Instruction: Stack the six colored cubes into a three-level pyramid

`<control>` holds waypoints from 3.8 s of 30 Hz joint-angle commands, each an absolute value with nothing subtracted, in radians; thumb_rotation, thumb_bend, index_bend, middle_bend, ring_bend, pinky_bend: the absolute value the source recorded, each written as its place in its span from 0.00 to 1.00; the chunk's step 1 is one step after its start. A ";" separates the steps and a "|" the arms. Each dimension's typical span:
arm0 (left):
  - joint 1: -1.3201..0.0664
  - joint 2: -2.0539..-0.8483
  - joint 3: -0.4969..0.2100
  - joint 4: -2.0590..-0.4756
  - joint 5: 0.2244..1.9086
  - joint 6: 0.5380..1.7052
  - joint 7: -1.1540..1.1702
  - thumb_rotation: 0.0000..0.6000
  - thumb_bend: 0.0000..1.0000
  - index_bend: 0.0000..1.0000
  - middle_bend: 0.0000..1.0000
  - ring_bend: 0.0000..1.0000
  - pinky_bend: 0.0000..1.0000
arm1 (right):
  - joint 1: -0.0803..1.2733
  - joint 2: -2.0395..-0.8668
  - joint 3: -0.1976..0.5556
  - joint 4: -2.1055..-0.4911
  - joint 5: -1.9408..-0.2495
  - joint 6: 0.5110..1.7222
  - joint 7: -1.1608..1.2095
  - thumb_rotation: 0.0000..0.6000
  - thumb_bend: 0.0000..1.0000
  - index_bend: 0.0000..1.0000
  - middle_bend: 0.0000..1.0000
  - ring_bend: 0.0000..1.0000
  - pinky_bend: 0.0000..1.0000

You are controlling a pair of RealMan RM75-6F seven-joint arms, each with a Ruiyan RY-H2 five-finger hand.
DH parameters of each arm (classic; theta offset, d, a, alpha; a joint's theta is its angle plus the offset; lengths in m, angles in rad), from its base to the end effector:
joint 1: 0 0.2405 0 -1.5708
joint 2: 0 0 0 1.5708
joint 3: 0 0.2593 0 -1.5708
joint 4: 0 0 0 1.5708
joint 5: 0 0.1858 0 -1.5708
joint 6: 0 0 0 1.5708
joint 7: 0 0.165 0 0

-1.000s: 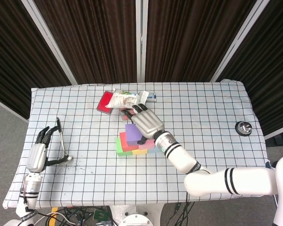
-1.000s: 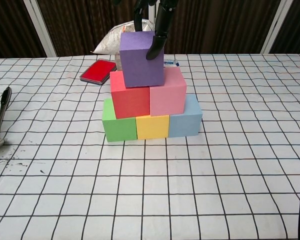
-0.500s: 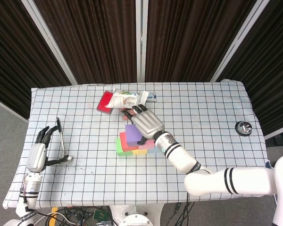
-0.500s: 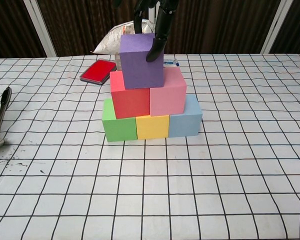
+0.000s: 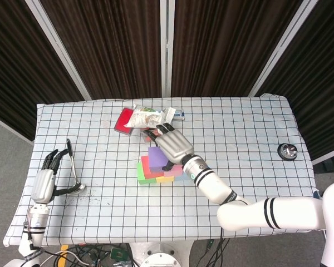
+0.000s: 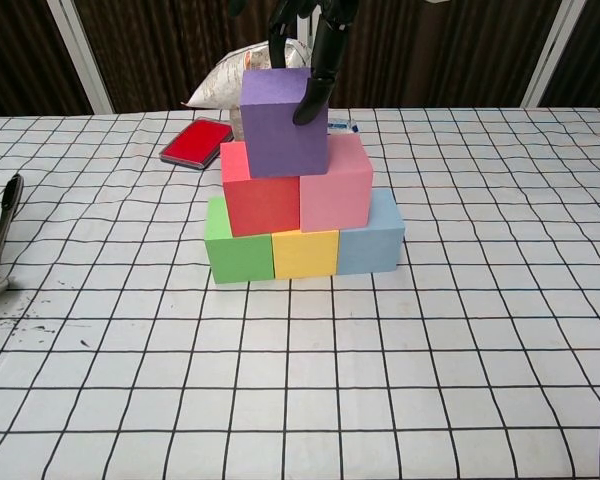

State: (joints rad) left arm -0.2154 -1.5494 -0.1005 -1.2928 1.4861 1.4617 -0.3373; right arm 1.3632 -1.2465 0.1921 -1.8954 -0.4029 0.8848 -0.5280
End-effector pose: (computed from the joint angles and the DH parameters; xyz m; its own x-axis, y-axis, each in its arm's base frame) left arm -0.2857 0.2487 0.0728 -0.0511 -0.0152 0.9986 0.9932 -0.1055 0.0492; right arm 0.0326 -0.3730 0.0473 0.4959 -0.3783 0.7817 -0.8134 -0.5176 0.2656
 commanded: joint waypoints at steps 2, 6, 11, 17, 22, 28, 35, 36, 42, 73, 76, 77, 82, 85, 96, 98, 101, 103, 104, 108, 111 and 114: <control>-0.216 -1.550 -0.101 -1.293 1.486 1.462 -0.337 1.00 0.00 0.09 0.12 0.00 0.01 | 1.362 -1.245 0.194 -1.897 -0.404 0.884 -0.524 1.00 0.10 0.00 0.32 0.02 0.00; -0.216 -1.551 -0.101 -1.292 1.485 1.461 -0.338 1.00 0.00 0.09 0.12 0.00 0.01 | 1.361 -1.244 0.196 -1.897 -0.408 0.881 -0.518 1.00 0.08 0.00 0.24 0.01 0.00; -0.216 -1.550 -0.101 -1.293 1.488 1.463 -0.338 1.00 0.00 0.09 0.12 0.00 0.01 | 1.358 -1.240 0.200 -1.902 -0.414 0.875 -0.505 1.00 0.07 0.00 0.22 0.00 0.00; -0.217 -1.550 -0.101 -1.295 1.488 1.463 -0.337 1.00 0.00 0.09 0.12 0.00 0.01 | 1.355 -1.232 0.198 -1.910 -0.419 0.872 -0.499 1.00 0.07 0.00 0.22 0.00 0.00; -0.217 -1.551 -0.100 -1.295 1.489 1.462 -0.336 1.00 0.00 0.09 0.12 0.00 0.01 | 1.355 -1.226 0.196 -1.914 -0.418 0.870 -0.497 1.00 0.07 0.00 0.22 0.00 0.00; -0.217 -1.548 -0.100 -1.296 1.488 1.462 -0.340 1.00 0.00 0.09 0.12 0.00 0.01 | 1.356 -1.214 0.198 -1.924 -0.414 0.861 -0.488 1.00 0.06 0.00 0.23 0.00 0.00; -0.219 -1.550 -0.099 -1.297 1.491 1.461 -0.337 1.00 0.00 0.09 0.12 0.00 0.01 | 1.356 -1.212 0.192 -1.926 -0.414 0.869 -0.488 1.00 0.06 0.00 0.29 0.00 0.00; -0.219 -1.550 -0.098 -1.297 1.491 1.461 -0.337 1.00 0.00 0.09 0.12 0.00 0.01 | 1.357 -1.213 0.191 -1.925 -0.413 0.871 -0.490 1.00 0.06 0.00 0.29 0.00 0.00; -0.218 -1.550 -0.098 -1.296 1.490 1.461 -0.338 1.00 0.00 0.09 0.12 0.00 0.01 | 1.357 -1.222 0.190 -1.923 -0.411 0.885 -0.491 1.00 0.07 0.00 0.30 0.00 0.00; -0.223 -1.545 -0.096 -1.304 1.492 1.452 -0.339 1.00 0.00 0.09 0.12 0.00 0.01 | 1.345 -1.226 0.198 -1.944 -0.401 0.918 -0.493 1.00 0.09 0.00 0.38 0.00 0.00; -0.224 -1.544 -0.095 -1.305 1.491 1.449 -0.341 1.00 0.00 0.09 0.12 0.00 0.01 | 1.346 -1.228 0.196 -1.953 -0.393 0.927 -0.501 1.00 0.09 0.00 0.38 0.00 0.00; -0.224 -1.544 -0.095 -1.304 1.491 1.449 -0.341 1.00 0.00 0.09 0.12 0.00 0.01 | 1.347 -1.229 0.195 -1.955 -0.389 0.931 -0.505 1.00 0.09 0.00 0.38 0.00 0.00; -0.223 -1.544 -0.096 -1.304 1.490 1.451 -0.341 1.00 0.00 0.09 0.12 0.00 0.01 | 1.350 -1.237 0.195 -1.956 -0.378 0.942 -0.515 1.00 0.09 0.00 0.38 0.00 0.00; -0.223 -1.545 -0.095 -1.303 1.490 1.451 -0.340 1.00 0.00 0.09 0.12 0.00 0.01 | 1.350 -1.238 0.196 -1.956 -0.376 0.945 -0.518 1.00 0.10 0.00 0.38 0.00 0.00; -0.223 -1.546 -0.095 -1.300 1.489 1.450 -0.341 1.00 0.00 0.09 0.12 0.00 0.01 | 1.344 -1.244 0.201 -1.951 -0.373 0.955 -0.524 1.00 0.10 0.00 0.38 0.00 0.00; -0.223 -1.546 -0.094 -1.300 1.490 1.450 -0.341 1.00 0.00 0.09 0.12 0.00 0.01 | 1.342 -1.246 0.202 -1.949 -0.372 0.954 -0.523 1.00 0.10 0.00 0.38 0.00 0.00; -0.222 -1.547 -0.093 -1.298 1.489 1.449 -0.342 1.00 0.00 0.09 0.12 0.00 0.01 | 1.341 -1.247 0.202 -1.947 -0.373 0.955 -0.525 1.00 0.10 0.00 0.38 0.00 0.00; -0.222 -1.547 -0.094 -1.298 1.489 1.450 -0.342 1.00 0.00 0.09 0.12 0.00 0.01 | 1.339 -1.247 0.204 -1.946 -0.371 0.953 -0.523 1.00 0.10 0.00 0.38 0.00 0.00; -0.222 -1.547 -0.094 -1.298 1.489 1.450 -0.343 1.00 0.00 0.09 0.12 0.00 0.01 | 1.339 -1.247 0.205 -1.945 -0.370 0.953 -0.524 1.00 0.10 0.00 0.38 0.00 0.00; -0.222 -1.547 -0.094 -1.298 1.490 1.451 -0.343 1.00 0.00 0.09 0.12 0.00 0.01 | 1.337 -1.246 0.207 -1.944 -0.368 0.947 -0.521 1.00 0.10 0.00 0.38 0.00 0.00; -0.222 -1.547 -0.093 -1.297 1.490 1.451 -0.343 1.00 0.00 0.09 0.12 0.00 0.01 | 1.334 -1.246 0.210 -1.943 -0.370 0.945 -0.516 1.00 0.10 0.00 0.36 0.00 0.00; -0.221 -1.546 -0.094 -1.298 1.490 1.453 -0.344 1.00 0.00 0.09 0.12 0.00 0.01 | 1.331 -1.245 0.213 -1.944 -0.374 0.942 -0.512 1.00 0.09 0.00 0.35 0.00 0.00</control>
